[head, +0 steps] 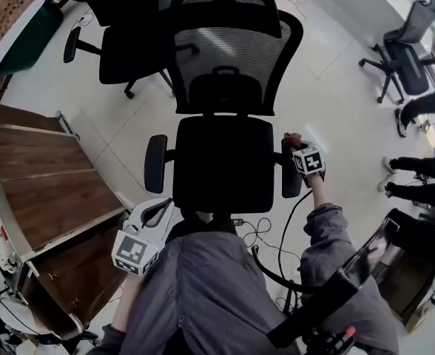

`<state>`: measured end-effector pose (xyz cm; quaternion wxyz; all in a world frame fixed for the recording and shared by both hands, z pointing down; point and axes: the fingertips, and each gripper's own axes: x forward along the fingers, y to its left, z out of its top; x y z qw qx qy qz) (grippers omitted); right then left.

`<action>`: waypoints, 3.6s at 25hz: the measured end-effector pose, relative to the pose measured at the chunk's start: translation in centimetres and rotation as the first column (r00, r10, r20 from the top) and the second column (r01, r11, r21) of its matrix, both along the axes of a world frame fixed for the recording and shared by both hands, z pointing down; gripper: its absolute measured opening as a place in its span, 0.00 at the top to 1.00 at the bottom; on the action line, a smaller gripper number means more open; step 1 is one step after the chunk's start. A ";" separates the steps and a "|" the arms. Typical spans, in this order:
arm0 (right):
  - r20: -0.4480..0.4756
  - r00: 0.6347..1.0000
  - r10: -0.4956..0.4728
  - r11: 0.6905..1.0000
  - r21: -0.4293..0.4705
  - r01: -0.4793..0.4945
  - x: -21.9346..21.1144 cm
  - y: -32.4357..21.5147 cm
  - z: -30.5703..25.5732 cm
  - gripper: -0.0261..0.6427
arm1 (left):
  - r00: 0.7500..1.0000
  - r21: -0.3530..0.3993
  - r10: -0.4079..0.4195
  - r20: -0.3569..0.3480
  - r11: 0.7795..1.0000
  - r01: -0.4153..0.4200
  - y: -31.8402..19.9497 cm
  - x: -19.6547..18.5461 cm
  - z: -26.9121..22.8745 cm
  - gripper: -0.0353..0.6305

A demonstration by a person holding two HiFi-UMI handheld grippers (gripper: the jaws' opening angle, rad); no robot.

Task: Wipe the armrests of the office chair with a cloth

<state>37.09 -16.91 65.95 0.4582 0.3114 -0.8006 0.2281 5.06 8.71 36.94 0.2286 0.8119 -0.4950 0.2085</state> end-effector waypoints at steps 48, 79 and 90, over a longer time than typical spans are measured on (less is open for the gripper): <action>0.018 0.999 -0.041 0.999 -0.002 0.041 -1.3 4.6 -1.8 0.87 | 0.996 0.001 0.074 -0.047 0.997 -0.074 1.3 1.5 1.1 0.92; 0.122 0.987 0.105 0.988 0.101 -0.117 3.7 23.0 -11.1 0.87 | 0.969 0.134 0.238 -0.068 0.964 -0.228 11.0 6.5 -1.4 0.92; 0.186 0.978 0.094 0.995 0.021 -0.100 6.8 12.6 -5.5 0.87 | 0.977 0.064 0.210 -0.037 0.976 -0.208 -0.4 12.6 2.0 0.92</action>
